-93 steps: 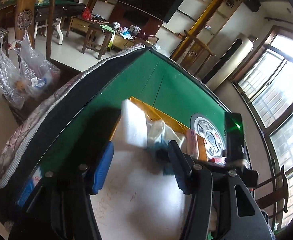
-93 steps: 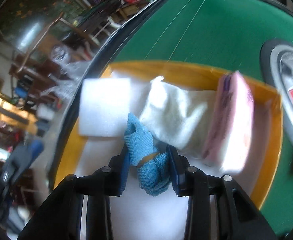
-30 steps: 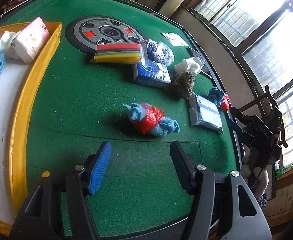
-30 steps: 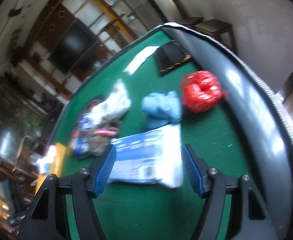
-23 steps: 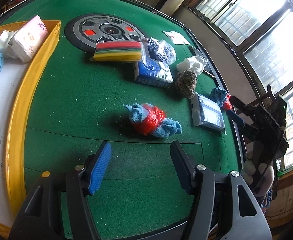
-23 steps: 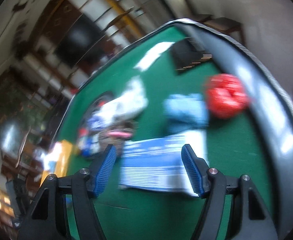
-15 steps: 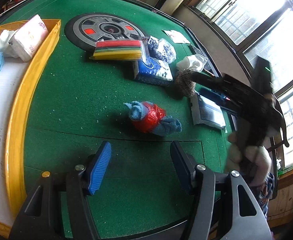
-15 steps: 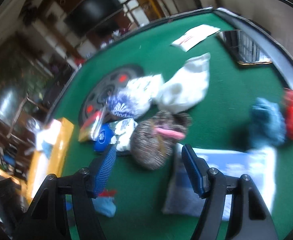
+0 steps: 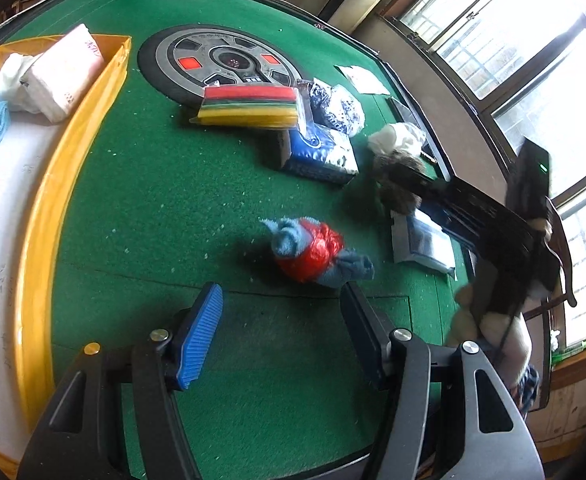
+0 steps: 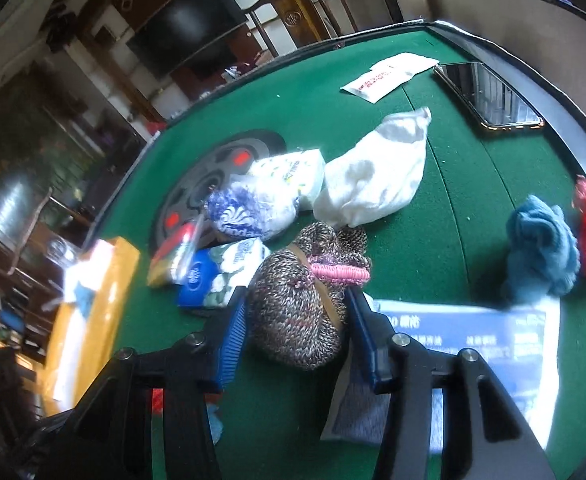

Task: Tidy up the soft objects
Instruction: 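Grasp the red bag with blue cloth using the left tool while the right tool grasps the brown knit ball, then carry both items over the tray and open both tools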

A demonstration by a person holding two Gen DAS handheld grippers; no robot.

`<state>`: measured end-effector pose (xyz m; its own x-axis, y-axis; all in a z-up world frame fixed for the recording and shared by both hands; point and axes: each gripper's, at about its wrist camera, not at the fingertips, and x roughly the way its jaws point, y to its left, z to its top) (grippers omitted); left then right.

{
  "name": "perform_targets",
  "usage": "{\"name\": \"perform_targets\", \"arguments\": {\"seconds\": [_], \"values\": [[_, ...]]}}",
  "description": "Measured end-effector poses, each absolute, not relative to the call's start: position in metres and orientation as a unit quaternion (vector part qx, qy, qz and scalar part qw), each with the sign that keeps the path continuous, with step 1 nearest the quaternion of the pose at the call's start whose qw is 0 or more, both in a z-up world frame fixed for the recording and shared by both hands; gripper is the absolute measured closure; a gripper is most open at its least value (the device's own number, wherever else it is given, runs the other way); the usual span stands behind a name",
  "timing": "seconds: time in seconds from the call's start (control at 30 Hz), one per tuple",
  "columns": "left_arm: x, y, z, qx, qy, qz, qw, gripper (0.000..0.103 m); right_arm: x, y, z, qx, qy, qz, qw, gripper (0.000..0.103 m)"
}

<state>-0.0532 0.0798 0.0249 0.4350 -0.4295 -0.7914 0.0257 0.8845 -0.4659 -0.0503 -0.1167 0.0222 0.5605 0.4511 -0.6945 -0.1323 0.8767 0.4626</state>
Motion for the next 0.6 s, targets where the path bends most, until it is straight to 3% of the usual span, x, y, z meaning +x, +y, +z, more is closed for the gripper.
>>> {"name": "perform_targets", "arguments": {"seconds": [0.37,0.4,0.47,0.6], "values": [[-0.016,0.029,0.012,-0.117,0.488,-0.092,0.860,0.029,-0.070,-0.124,0.037,0.201,0.417,0.179,0.868,0.059],[-0.015,0.020,0.009,-0.098,0.490,-0.102,0.860,0.032,-0.071,-0.124,0.039,0.200,0.414,0.179,0.870,0.059],[-0.017,0.002,0.007,-0.047,0.483,-0.133,0.864,0.068,-0.075,-0.123,0.043,0.195,0.409,0.178,0.874,0.059],[-0.026,0.001,0.008,-0.046,0.479,-0.174,0.859,0.070,-0.083,-0.118,0.050,0.179,0.401,0.177,0.881,0.059]]}}
